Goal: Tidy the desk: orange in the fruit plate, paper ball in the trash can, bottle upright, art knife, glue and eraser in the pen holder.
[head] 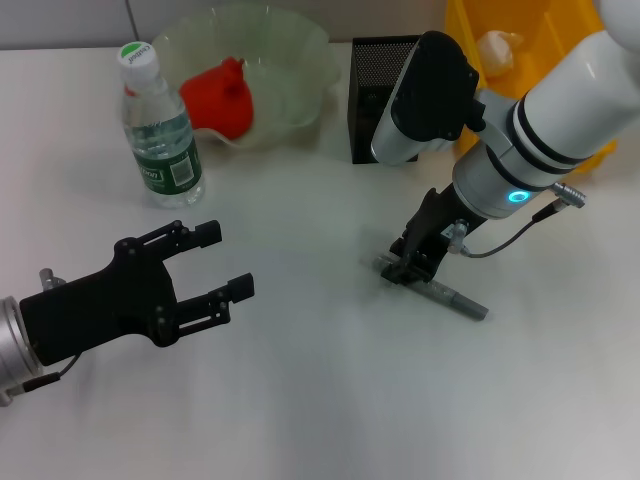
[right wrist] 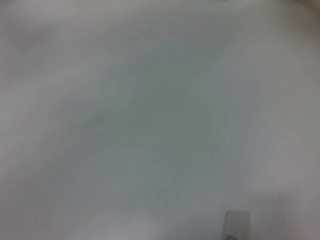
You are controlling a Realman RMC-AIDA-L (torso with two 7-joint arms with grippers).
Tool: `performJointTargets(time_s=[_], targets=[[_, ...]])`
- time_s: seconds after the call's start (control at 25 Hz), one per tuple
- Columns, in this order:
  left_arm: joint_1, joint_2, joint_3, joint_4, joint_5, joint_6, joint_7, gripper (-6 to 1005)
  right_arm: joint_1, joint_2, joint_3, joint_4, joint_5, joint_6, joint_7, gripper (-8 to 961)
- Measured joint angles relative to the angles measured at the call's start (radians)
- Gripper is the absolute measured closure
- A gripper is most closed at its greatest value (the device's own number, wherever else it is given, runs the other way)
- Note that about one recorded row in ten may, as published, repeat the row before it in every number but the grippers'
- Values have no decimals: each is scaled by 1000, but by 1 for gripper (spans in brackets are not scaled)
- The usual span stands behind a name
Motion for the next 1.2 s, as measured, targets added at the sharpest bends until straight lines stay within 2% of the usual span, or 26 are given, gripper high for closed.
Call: performJointTargets(time_s=[0.24,0.76,0.88,0.92,0.96,1.08,1.12,1.2], targets=[[-1,0,0,1,0,0,0,226,1,0,-10,9,-3,1,0,712],[-2,2,0,5,0,4,-1,226,1,-2,11,-16,6,-20,7,794],[-3,2,0,6,0,4,-2,226,-5,-4,91,-61,21,-73,7,801],[-3,2,0,6,0,4,-5,226,-17,-6,171,-110,52,-124,-2,803],[-3,2,0,6,0,4,-5,226,-17,-6,171,-110,52,-124,-2,805],[-4,4,0,7,0,4,-12,226,-53,-9,307,-183,149,-174,-50,810],[-4,4,0,7,0,4,-12,226,-85,-9,413,-219,240,-190,-117,811],[-4,4,0,8,0,4,-12,226,-97,-9,447,-223,276,-192,-148,812]])
